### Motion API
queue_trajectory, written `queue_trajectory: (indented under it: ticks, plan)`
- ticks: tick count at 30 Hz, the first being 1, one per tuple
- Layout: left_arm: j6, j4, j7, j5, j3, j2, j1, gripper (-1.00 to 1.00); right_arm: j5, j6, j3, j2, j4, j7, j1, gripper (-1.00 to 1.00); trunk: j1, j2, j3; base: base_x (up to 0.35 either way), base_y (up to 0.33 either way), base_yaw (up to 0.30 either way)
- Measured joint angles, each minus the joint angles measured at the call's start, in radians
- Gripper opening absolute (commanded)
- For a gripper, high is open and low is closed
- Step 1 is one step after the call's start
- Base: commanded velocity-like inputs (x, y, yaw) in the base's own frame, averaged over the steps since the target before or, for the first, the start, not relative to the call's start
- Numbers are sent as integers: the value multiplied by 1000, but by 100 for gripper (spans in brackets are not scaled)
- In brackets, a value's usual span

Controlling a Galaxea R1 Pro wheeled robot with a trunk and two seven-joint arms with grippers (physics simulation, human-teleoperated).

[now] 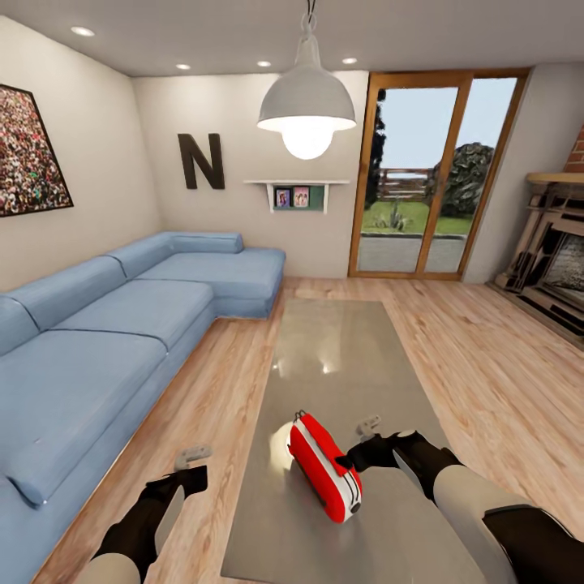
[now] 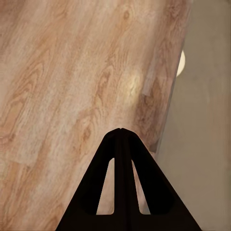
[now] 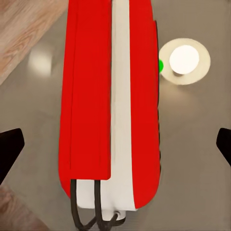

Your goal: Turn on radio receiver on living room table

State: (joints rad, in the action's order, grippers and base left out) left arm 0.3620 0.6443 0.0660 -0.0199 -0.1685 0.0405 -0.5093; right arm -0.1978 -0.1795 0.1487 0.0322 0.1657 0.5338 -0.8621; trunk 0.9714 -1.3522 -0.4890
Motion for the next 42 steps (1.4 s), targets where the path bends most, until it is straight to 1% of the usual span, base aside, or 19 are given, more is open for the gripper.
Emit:
queue_trajectory:
  ticks: [7, 10, 14, 32, 35, 42]
  plan:
    - [0, 0, 0, 0, 0, -2, 0, -100, 0, 1, 0, 0, 0, -5, 0, 100, -27, 49, 22, 0, 0, 0]
    - [1, 0, 1, 0, 1, -2, 0, -100, 1, 2, 0, 0, 0, -33, 0, 100, -38, 70, 31, 0, 0, 0]
    - [1, 0, 1, 0, 1, -2, 0, -100, 1, 3, 0, 0, 0, -46, 0, 100, -54, 98, 44, 0, 0, 0]
    - [2, 0, 1, 0, 1, -2, 0, -100, 2, 3, 0, 0, 0, -48, 0, 100, -123, 224, 100, 0, 0, 0]
    - [2, 0, 0, 0, 1, -2, 0, -100, 2, 3, 0, 0, 0, -48, 0, 100, -134, 245, 110, -147, 0, 0]
    - [2, -1, 1, 0, 1, -2, 0, -100, 1, 3, 0, 0, 0, -48, 0, 100, -161, 294, 132, -305, 0, 0]
